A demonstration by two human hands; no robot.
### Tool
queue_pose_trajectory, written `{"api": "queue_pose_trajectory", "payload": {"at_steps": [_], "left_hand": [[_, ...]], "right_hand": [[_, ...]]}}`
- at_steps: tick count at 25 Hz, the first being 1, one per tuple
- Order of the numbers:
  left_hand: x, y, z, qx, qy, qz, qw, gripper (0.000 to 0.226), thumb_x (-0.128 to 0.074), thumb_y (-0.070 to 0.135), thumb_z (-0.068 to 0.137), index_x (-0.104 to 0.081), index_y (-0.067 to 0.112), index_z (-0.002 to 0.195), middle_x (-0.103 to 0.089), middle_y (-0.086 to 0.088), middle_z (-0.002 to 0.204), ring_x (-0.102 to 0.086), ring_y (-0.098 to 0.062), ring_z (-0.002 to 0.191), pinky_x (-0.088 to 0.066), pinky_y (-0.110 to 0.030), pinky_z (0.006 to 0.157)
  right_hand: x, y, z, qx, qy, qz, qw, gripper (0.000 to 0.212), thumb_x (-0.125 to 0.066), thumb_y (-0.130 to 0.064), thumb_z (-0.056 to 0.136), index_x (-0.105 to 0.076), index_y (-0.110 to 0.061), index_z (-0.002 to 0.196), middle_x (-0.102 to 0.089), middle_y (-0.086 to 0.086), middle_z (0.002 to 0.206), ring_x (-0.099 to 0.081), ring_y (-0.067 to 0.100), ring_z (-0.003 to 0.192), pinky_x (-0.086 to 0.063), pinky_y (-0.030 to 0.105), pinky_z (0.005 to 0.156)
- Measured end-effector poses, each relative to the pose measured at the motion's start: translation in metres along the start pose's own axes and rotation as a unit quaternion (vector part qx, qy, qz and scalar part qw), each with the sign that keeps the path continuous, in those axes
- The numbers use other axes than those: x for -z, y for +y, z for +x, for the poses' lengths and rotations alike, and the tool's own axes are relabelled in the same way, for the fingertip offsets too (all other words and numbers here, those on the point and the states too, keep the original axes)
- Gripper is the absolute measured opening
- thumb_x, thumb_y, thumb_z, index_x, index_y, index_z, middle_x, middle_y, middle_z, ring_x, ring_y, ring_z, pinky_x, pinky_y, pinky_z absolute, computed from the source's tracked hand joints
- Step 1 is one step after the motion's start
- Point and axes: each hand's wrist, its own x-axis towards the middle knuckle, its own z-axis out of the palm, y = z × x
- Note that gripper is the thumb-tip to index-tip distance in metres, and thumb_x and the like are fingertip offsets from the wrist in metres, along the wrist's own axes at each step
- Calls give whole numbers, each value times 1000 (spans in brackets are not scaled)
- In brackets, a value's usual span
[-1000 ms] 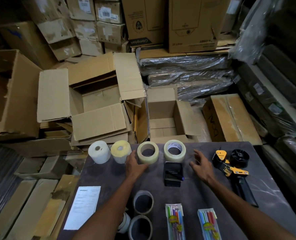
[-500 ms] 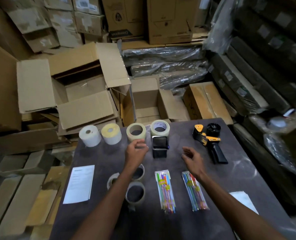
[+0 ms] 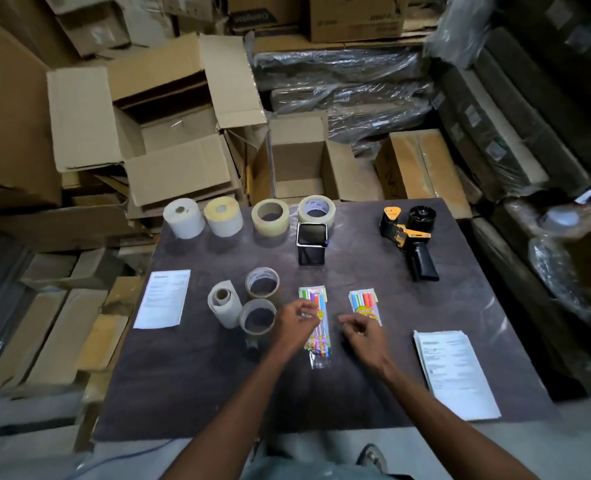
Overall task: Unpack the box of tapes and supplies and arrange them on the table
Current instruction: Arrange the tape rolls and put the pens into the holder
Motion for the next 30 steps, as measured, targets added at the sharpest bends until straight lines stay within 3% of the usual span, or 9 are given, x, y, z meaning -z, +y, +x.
{"api": "queue_pose_trajectory", "payload": {"at_steps": [2, 4, 7, 12, 21, 24, 27, 28, 30], "left_hand": [[-5, -22, -12, 2, 7, 69, 998, 42, -73, 3, 69, -71, 22, 106, -71, 4, 103, -65, -14, 86, -56, -25, 79], [-14, -40, -28, -40, 27, 158, 986, 55, -80, 16, 60, -68, 22, 114, -65, 8, 112, -59, -10, 99, -48, -23, 91], [-21, -54, -41, -93, 31, 237, 967, 65, -72, 38, 62, -66, 14, 122, -64, -3, 123, -58, -15, 109, -38, -18, 97], [-33, -62, -46, -68, 27, 267, 961, 57, -64, 16, 65, -67, 9, 122, -60, -11, 133, -61, -32, 116, -50, -41, 101], [-18, -54, -31, -91, -74, 272, 955, 49, -65, 0, 75, -66, 2, 124, -49, -13, 131, -56, -32, 115, -49, -37, 103], [-9, -52, -29, -108, -108, 278, 948, 56, -66, -3, 74, -63, 3, 129, -46, -10, 132, -53, -27, 119, -43, -25, 106], [-3, -54, -29, -128, -131, 292, 939, 64, -71, 13, 67, -63, 14, 131, -44, -3, 130, -51, -24, 117, -45, -29, 104], [-3, -55, -29, -140, -131, 301, 934, 66, -73, 23, 65, -63, 19, 130, -45, -1, 128, -49, -23, 114, -46, -31, 102], [-6, -55, -31, -171, -112, 332, 921, 66, -75, 40, 63, -62, 26, 126, -47, 2, 123, -46, -20, 109, -45, -32, 97]], "right_hand": [[-3, 2, -8, 2, -38, -16, 999, 22, -62, -3, 92, -74, -17, 104, -75, -3, 94, -66, -5, 80, -48, 11, 74], [-2, 13, -16, 14, -70, -20, 997, 24, -63, -4, 91, -73, -19, 106, -73, -6, 97, -68, 5, 89, -49, 15, 79], [-3, 11, -21, 39, -83, -49, 995, 27, -73, -7, 85, -71, -13, 111, -71, -5, 95, -66, 11, 89, -52, 24, 84], [-11, 2, -26, 13, -109, -64, 992, 47, -87, -24, 74, -61, -16, 112, -71, -1, 91, -67, 11, 79, -56, 29, 75], [-32, -5, -28, -61, -57, -75, 994, 60, -87, -10, 70, -56, -10, 121, -61, -9, 68, -57, 0, 64, -36, 11, 55], [-33, -8, -32, -77, -28, -66, 995, 62, -85, -10, 72, -56, -8, 127, -68, -1, 86, -65, 12, 80, -43, 20, 67], [-29, -8, -29, -111, -9, -39, 993, 62, -87, -11, 69, -58, -11, 124, -69, 8, 105, -66, 23, 99, -47, 25, 80], [-27, -8, -27, -137, -10, -23, 990, 61, -88, -12, 68, -58, -12, 122, -71, 8, 101, -68, 22, 92, -51, 28, 79], [-19, -10, -22, -192, -21, 33, 981, 51, -84, -9, 73, -59, -13, 117, -70, 8, 82, -64, 17, 62, -53, 28, 58]]}}
